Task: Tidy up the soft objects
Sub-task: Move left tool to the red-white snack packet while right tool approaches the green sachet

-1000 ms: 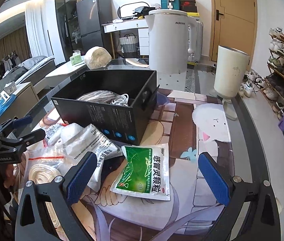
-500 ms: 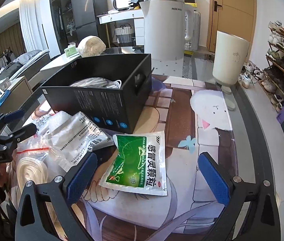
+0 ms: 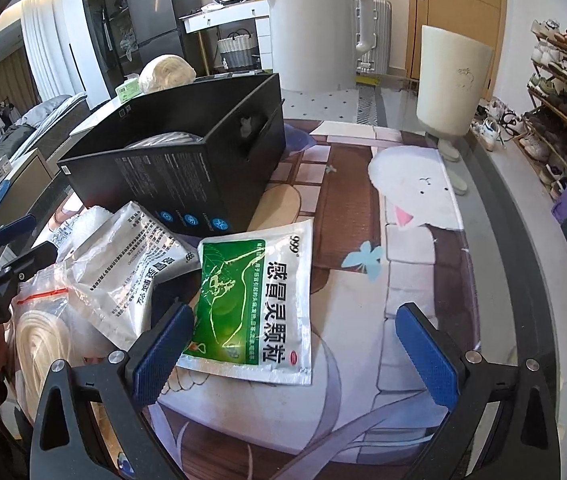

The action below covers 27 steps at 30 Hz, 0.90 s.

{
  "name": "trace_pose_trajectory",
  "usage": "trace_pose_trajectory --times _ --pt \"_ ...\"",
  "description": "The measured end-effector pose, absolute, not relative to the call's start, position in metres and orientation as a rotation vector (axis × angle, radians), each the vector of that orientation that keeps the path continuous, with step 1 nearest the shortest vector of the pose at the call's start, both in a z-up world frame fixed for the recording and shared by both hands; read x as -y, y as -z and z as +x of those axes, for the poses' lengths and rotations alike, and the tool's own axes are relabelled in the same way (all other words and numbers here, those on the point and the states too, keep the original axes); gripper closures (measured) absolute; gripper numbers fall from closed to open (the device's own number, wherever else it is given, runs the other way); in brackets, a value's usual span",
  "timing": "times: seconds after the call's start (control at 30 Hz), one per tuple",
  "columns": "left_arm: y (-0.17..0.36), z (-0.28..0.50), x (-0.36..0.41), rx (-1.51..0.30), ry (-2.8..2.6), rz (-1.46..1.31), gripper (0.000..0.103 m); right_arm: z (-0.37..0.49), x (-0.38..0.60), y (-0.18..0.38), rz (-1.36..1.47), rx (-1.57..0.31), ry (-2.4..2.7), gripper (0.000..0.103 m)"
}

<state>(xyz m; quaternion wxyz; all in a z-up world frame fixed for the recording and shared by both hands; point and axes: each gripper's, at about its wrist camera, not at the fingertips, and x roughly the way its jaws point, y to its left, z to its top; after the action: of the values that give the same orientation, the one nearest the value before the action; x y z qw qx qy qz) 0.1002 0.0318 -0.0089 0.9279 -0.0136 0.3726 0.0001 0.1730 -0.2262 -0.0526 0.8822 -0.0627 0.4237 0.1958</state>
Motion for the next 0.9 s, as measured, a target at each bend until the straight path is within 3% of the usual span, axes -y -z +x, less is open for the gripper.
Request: trace_pose_trajectory --times 0.9 --pt "0.008 0.098 -0.032 -0.775 0.062 -0.052 0.0 0.169 0.231 0.045 -0.171 -0.888 -0.413 0.001"
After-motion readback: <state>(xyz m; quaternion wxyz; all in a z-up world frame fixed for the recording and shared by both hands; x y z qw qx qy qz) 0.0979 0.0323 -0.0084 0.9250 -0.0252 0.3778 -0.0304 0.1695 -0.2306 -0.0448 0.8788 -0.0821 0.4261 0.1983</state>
